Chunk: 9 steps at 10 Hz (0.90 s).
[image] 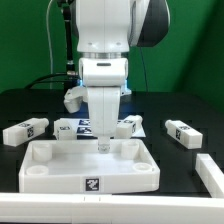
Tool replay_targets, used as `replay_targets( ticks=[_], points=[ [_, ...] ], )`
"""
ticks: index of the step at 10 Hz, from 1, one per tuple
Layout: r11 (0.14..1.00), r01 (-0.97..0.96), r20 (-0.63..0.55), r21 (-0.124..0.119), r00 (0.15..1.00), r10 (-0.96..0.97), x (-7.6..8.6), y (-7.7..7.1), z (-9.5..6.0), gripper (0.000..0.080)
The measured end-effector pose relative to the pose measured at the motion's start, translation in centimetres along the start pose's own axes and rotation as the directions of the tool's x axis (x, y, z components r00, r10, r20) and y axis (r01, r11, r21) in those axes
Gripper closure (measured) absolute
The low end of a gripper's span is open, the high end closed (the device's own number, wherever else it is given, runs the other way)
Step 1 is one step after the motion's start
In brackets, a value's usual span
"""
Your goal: Assemble desk
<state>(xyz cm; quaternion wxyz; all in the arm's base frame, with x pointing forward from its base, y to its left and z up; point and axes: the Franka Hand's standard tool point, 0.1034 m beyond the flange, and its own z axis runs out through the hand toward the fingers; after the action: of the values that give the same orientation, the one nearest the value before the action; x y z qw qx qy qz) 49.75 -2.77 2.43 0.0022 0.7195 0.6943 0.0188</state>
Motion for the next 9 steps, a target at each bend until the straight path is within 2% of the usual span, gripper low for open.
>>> replay_targets(
  ticks=[3, 5, 7, 8, 9],
  points=[
    [1.000, 0.001, -0.005, 0.027, 1.000, -0.001, 0.6, -0.8, 1.4, 0.0150],
    [0.999, -0.005, -0.005, 0.039, 1.000, 0.005, 0.7, -1.1, 1.7, 0.0161],
    [0.999, -0.006, -0.005, 0.040, 1.000, 0.006, 0.6, -1.1, 1.7, 0.0526],
    [0.999, -0.007, -0.005, 0.040, 1.000, 0.007, 0.6, -1.2, 1.7, 0.0526],
    [0.999, -0.007, -0.005, 0.041, 1.000, 0.007, 0.5, -1.2, 1.8, 0.0679]
  ],
)
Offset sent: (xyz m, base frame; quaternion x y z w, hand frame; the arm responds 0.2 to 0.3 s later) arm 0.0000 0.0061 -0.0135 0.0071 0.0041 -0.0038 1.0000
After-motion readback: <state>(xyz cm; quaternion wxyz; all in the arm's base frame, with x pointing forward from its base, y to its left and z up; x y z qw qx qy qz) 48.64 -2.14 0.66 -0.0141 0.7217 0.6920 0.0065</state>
